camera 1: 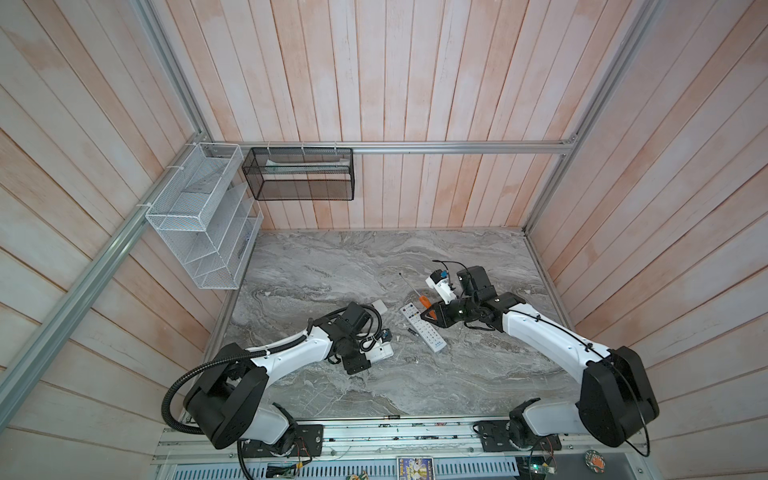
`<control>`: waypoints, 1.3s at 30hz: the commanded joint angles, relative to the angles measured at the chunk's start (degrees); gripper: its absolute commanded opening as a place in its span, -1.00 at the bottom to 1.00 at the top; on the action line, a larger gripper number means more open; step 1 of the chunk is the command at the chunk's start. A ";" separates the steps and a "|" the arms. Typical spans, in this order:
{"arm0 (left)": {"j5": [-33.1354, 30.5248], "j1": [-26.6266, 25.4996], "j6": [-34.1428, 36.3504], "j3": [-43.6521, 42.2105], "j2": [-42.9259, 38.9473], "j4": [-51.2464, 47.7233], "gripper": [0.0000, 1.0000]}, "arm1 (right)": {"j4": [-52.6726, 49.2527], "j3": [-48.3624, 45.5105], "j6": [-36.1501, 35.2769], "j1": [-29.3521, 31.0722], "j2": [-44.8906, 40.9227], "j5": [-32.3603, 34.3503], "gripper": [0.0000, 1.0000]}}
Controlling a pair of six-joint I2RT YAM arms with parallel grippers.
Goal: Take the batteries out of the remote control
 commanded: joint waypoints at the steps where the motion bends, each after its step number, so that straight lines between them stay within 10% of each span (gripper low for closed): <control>1: 2.77 1.22 -3.09 2.67 -5.78 2.82 0.90 | 4.42 -1.33 2.03 -0.29 -2.90 -0.16 -1.00; 10: 17.78 7.72 -37.64 -2.26 -22.85 32.32 1.00 | 8.55 -4.26 3.81 -0.24 -6.61 -4.72 -1.00; 20: 17.75 9.14 -65.96 -7.08 -19.87 41.48 1.00 | 3.87 -8.20 10.17 5.12 -4.76 2.22 -1.00; 29: 16.33 10.07 -71.80 -10.27 -22.31 38.46 1.00 | 9.44 -16.09 19.52 17.76 0.01 7.68 -1.00; 39: 15.61 10.70 -72.55 -12.30 -27.24 35.77 1.00 | 12.36 -17.82 21.67 18.90 3.11 9.47 -0.99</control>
